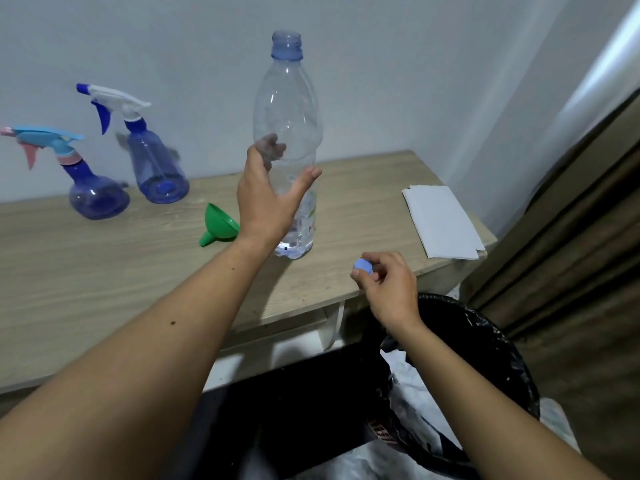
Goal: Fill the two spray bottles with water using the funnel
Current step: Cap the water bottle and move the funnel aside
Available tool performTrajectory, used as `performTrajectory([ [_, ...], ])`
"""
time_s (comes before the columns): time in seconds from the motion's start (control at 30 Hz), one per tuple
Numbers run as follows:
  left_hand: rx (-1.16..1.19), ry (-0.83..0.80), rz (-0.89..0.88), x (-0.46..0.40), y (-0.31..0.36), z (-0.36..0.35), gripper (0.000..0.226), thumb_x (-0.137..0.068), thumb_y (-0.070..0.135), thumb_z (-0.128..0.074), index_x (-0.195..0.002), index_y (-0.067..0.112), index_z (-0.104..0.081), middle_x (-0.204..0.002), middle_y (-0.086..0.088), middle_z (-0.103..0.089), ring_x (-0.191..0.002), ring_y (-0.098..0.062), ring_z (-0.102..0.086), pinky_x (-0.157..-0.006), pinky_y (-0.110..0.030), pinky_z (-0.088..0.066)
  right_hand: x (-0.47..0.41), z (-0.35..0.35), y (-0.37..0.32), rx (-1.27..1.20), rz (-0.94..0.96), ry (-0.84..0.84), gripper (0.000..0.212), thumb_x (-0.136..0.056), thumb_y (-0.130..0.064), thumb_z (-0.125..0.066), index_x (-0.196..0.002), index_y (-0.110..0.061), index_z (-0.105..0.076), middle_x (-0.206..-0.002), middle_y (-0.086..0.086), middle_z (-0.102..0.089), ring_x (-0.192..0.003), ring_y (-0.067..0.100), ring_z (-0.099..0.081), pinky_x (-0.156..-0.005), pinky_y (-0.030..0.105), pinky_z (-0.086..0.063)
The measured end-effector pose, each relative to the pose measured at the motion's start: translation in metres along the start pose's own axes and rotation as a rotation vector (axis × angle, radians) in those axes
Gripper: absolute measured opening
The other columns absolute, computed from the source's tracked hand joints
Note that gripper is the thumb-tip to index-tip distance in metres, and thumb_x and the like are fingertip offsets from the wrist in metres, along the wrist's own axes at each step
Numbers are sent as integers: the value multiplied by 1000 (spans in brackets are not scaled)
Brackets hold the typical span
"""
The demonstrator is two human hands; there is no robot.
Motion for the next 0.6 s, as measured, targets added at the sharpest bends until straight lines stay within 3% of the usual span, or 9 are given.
performTrajectory([
  [0.13,-15,-3,31,0,-1,-1,76,-85,47,-92,-146,20,-55,-136,5,-70,-130,-9,-65,-115,-34,-50,-12,14,-36,-115,50,27,33,-91,-15,-80,-124,-12,-74,-110,-4,-62,-73,-1,-61,-75,7,-49],
  [0.33,-21,-2,51,3,-3,-2,72,-84,42,-94,-141,17,-57,-136,2,-71,-130,-8,-66,-114,-33,-51,-44,53,-157,-326,241,20,29,-93,-12,-79,-119,-23,-75,-112,-2,-65,-77,-3,-59,-78,11,-47],
  [0.47,-22,-40,62,2,-2,-3,68,-85,44,-92,-139,23,-57,-136,5,-69,-132,-10,-64,-113,-31,-50,-61,71,-239,-352,440,-5,31,-93,-8,-77,-123,-19,-74,-118,-1,-67,-87,-2,-66,-81,9,-47],
  [0.6,-36,-63,84,1,-2,-2,64,-86,47,-90,-137,33,-53,-139,7,-67,-133,-11,-63,-113,-32,-48,-81,72,-289,-308,551,-28,31,-96,-13,-73,-127,-16,-72,-121,-5,-68,-105,7,-70,-95,29,-57],
])
Point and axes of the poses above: each hand's wrist, its own x-axis away from the middle knuckle, its own z-axis out of the back of the hand, y = z × x, the point moved 7 cm from there along -x, towards the middle knuckle
